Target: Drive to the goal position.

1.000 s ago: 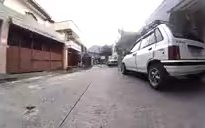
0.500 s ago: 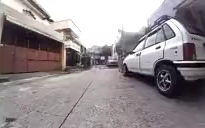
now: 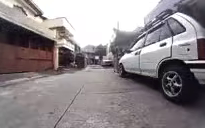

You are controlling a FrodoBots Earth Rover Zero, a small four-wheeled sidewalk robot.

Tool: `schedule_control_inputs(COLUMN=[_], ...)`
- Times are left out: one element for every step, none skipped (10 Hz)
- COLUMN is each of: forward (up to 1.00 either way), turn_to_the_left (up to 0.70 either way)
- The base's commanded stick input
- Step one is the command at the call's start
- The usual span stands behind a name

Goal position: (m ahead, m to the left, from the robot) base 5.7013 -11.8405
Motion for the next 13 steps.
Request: schedule_control_inputs(forward=[0.70, 0.70, 0.70, 0.70, 0.70, 0.70, 0.70, 0.70, 0.70, 0.70, 0.70, 0.70, 0.70], turn_to_the_left=[0.00, 0.00, 0.00, 0.00, 0.00, 0.00, 0.00, 0.00, 0.00, 0.08, 0.23, 0.02, 0.00])
